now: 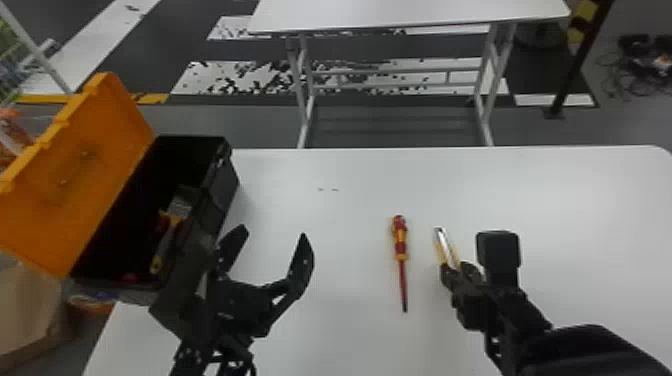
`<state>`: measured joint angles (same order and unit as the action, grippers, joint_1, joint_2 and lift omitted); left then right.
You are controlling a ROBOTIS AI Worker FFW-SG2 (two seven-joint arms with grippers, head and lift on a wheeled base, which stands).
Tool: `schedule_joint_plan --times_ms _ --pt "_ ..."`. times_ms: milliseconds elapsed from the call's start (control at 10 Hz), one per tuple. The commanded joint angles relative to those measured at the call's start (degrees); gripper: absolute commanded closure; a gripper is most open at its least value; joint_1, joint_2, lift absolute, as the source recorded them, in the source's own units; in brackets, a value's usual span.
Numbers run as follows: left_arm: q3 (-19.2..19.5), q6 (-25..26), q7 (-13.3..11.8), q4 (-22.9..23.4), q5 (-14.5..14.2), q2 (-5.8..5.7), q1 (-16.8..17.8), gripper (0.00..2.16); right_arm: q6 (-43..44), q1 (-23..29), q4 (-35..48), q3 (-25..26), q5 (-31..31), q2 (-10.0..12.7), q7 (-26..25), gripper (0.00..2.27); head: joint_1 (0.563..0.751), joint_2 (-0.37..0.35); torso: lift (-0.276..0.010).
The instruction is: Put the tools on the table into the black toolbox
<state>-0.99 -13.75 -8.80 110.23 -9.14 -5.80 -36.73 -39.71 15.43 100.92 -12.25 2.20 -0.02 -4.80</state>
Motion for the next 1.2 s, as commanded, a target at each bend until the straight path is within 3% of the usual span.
schedule_joint_plan --times_ms 0,400,500,900,1100 --pt "0.02 0.00 0.01 0.34 0.00 0.00 0.16 0.06 1.43 0.83 1.30 0.39 0.00 0.07 0.06 2.24 0.695 0.125 -0.075" --pt "-0.51 6.33 -1.57 4.03 -1.31 0.00 0.69 0.06 6.00 5.05 5.87 -0.40 -3.43 0.07 0.76 2.24 0.695 0.108 -0.075" --pt "-0.51 9.32 -2.27 4.91 -3.25 0.00 1.22 0.07 7.93 6.72 7.28 -0.84 -3.52 0.07 1.29 2.24 0.695 0.105 -0.075" --pt "0.72 21.80 -8.87 7.10 -10.81 0.00 3.59 0.08 18.48 12.88 12.29 -2.87 -4.40 -2.00 5.15 2.24 0.695 0.101 -0.075" --pt "0.90 24.96 -10.80 7.28 -12.74 0.00 5.09 0.08 24.63 15.34 13.52 -4.62 -5.10 -3.32 6.21 2.24 0.695 0.110 -0.075"
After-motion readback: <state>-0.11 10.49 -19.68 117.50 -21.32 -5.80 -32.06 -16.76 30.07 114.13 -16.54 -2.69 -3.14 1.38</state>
